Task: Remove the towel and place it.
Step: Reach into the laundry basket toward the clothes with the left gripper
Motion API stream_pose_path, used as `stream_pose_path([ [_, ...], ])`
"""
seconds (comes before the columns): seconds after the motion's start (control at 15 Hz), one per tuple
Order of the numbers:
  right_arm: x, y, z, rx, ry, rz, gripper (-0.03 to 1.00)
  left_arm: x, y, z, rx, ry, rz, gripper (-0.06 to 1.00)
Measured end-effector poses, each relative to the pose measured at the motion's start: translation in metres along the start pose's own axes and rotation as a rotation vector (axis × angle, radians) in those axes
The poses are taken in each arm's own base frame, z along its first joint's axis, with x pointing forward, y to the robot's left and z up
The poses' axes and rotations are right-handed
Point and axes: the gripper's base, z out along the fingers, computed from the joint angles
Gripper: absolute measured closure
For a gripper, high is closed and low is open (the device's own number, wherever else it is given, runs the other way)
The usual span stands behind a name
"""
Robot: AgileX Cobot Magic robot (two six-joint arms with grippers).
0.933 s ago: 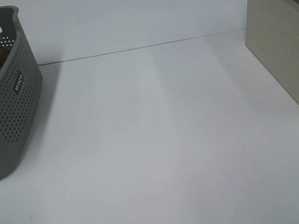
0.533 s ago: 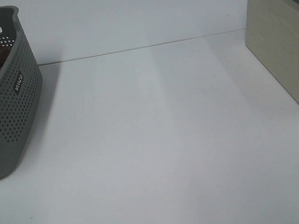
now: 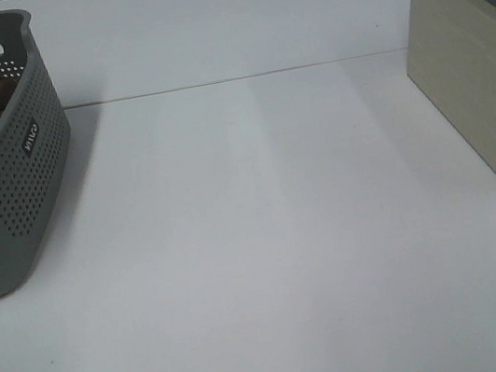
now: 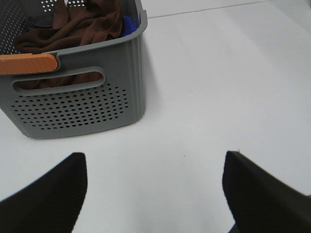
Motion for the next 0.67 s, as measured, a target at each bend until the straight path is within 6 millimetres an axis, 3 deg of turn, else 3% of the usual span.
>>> stream_pose_path([
  [0.67, 0.0, 0.0, 0.0, 0.0, 0.0, 0.0, 0.36, 0.0, 0.0, 0.0, 0.0, 0.0, 0.0, 0.21],
])
